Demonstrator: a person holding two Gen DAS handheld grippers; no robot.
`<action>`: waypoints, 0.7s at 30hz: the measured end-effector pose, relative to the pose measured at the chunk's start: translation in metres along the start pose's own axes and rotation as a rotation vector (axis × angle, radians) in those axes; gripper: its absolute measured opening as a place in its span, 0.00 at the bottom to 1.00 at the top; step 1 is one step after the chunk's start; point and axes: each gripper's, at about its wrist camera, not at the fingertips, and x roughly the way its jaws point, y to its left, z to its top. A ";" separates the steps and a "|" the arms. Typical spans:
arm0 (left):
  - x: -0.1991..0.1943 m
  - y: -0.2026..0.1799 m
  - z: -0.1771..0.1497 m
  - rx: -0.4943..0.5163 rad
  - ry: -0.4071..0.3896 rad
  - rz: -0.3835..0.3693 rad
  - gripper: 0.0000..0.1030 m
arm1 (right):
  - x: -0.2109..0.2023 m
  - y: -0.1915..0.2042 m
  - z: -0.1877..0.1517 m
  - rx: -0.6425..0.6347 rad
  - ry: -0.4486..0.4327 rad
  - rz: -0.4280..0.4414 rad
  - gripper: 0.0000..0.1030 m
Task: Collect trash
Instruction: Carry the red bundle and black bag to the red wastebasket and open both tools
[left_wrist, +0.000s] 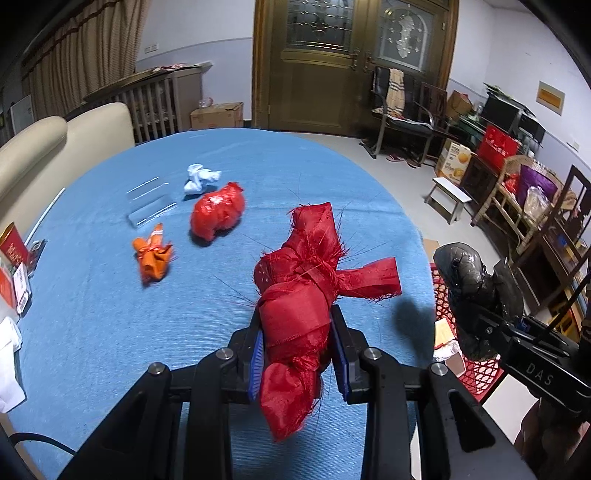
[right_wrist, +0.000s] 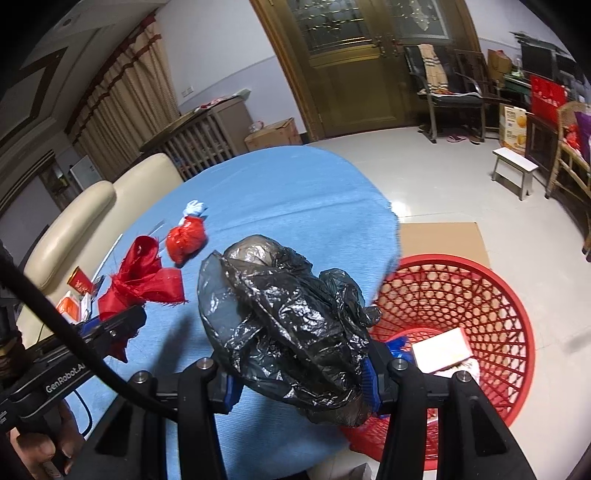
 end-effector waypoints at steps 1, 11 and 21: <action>0.001 -0.003 0.000 0.007 0.001 -0.002 0.32 | -0.001 -0.002 0.000 0.004 -0.002 -0.007 0.52; 0.007 -0.031 0.001 0.071 0.012 -0.033 0.32 | -0.012 -0.045 -0.002 0.068 -0.015 -0.085 0.52; -0.013 -0.049 0.003 0.136 -0.066 -0.006 0.32 | -0.010 -0.066 -0.007 0.110 -0.004 -0.105 0.52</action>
